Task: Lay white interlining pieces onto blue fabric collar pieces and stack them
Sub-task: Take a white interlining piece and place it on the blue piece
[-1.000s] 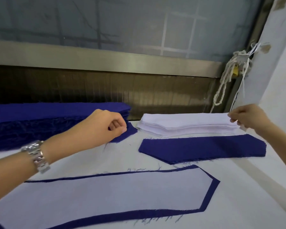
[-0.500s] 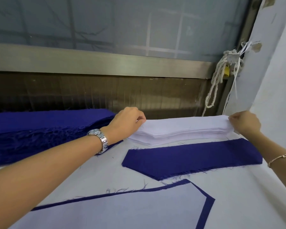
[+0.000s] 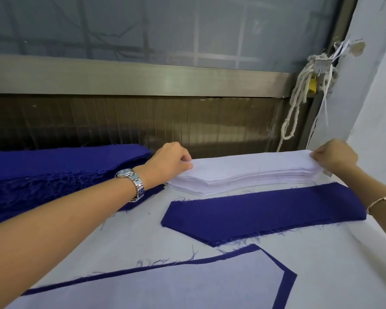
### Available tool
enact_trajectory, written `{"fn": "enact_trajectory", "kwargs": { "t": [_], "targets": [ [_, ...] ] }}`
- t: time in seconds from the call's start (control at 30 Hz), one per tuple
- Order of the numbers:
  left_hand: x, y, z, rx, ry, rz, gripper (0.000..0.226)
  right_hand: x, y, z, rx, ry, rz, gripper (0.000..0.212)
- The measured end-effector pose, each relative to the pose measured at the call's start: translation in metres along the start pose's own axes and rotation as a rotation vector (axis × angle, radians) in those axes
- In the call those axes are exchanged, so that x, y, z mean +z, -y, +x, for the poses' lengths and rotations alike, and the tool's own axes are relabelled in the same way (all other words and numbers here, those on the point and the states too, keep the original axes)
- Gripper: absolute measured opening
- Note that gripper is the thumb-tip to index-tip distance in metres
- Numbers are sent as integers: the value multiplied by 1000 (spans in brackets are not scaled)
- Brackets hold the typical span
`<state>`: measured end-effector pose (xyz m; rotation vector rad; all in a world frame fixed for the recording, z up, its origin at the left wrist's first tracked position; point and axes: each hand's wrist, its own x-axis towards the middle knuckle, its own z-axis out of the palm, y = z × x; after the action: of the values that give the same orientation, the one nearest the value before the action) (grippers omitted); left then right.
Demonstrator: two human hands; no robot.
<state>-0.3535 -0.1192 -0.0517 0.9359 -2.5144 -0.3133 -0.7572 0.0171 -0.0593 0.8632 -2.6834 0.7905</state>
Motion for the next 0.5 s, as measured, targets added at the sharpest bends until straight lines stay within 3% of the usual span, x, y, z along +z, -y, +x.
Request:
{"fn": "enact_trajectory", "kwargs": {
  "t": [0.17, 0.27, 0.5],
  "targets": [
    [-1, 0, 1, -34, 9, -12, 25, -1, 1, -3, -64, -19, -28, 27],
    [-1, 1, 3, -51, 30, 1, 23, -1, 0, -5, -173, -52, -42, 15],
    [-4, 1, 4, -40, 48, 44, 17, -6, -5, -3, -225, -27, 97, 6]
  ]
}}
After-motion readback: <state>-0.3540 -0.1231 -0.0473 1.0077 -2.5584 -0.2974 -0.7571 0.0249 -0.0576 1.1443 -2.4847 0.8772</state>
